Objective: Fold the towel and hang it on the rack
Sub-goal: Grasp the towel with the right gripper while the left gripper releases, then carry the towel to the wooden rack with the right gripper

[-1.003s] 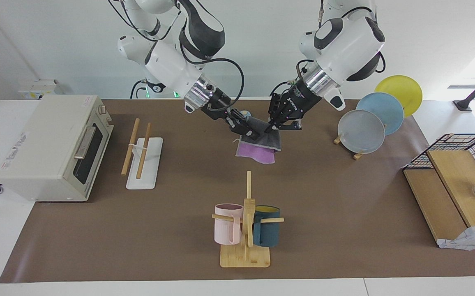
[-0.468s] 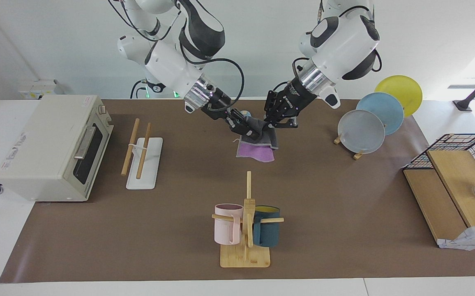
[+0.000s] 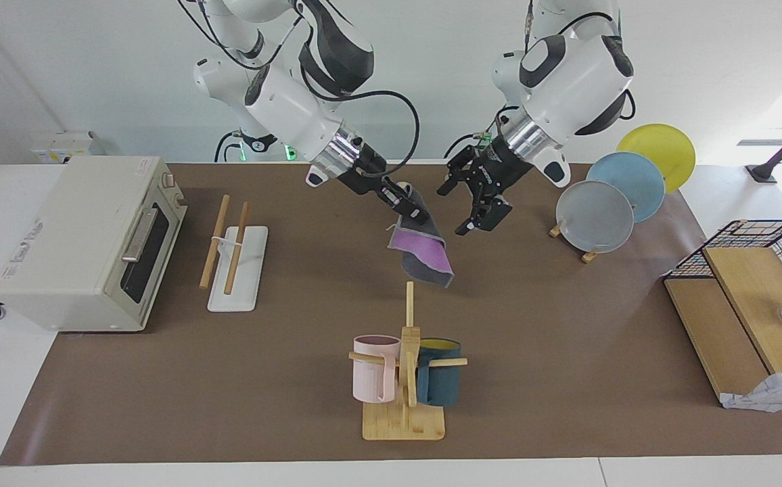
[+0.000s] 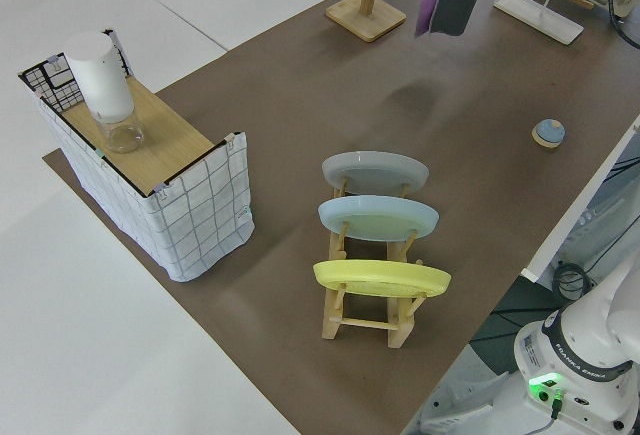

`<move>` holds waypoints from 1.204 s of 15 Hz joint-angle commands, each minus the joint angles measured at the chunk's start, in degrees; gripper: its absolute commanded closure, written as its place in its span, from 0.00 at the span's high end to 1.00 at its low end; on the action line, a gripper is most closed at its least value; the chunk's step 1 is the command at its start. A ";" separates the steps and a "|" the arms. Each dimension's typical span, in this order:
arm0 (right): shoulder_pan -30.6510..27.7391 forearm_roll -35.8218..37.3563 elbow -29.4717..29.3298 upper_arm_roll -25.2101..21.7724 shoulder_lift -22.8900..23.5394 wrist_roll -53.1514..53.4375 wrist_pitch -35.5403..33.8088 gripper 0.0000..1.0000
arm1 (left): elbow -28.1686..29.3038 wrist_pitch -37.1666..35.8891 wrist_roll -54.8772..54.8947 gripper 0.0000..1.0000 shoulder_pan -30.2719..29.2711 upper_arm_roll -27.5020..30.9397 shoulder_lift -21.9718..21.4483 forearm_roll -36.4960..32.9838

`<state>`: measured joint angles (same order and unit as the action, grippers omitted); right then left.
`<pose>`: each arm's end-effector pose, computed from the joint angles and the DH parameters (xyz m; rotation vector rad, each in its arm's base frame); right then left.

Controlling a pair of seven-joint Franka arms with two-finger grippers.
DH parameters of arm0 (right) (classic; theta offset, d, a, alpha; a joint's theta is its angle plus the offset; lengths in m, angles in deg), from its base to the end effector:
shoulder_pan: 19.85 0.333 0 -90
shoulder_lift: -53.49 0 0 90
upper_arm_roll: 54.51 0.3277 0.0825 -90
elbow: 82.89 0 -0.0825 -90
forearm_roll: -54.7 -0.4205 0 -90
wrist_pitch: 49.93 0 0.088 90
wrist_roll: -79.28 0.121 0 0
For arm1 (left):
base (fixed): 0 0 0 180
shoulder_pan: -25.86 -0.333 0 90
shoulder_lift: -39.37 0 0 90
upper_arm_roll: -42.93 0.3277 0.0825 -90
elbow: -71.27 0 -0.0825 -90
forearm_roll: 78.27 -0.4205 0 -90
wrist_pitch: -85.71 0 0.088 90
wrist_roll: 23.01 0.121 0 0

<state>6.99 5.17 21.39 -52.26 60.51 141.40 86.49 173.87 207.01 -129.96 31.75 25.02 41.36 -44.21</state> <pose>0.5850 0.3414 0.5066 -1.9926 1.2124 0.2859 0.5761 -0.2867 0.5520 1.7243 1.9492 -0.5248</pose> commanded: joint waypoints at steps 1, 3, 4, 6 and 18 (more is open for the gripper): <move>-0.56 3.29 -0.57 -0.57 -0.34 -3.75 -4.40 0.00 | 4.53 -0.45 10.84 1.00 -4.29 0.07 -3.57 -0.75; -2.57 6.62 -0.57 -0.58 -0.78 -7.17 -8.43 0.00 | 4.71 -1.15 19.19 1.00 -5.88 0.16 -3.74 -0.93; -3.28 8.73 -0.57 -0.58 -1.04 -10.23 -11.15 0.00 | 4.62 -2.11 22.45 1.00 -7.19 0.07 -3.75 -2.32; -6.43 12.17 -0.48 -0.66 -2.00 -17.61 -17.21 0.00 | 4.62 -2.47 28.52 1.00 -8.26 0.07 -3.75 -4.44; -17.08 39.92 10.84 -0.58 -9.21 -49.01 -31.31 0.00 | 2.96 -12.48 70.70 1.00 -13.18 0.16 -3.66 -20.51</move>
<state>-8.28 40.53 26.59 -53.57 55.06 95.97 54.38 176.68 197.45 -66.02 19.39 25.38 39.36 -61.10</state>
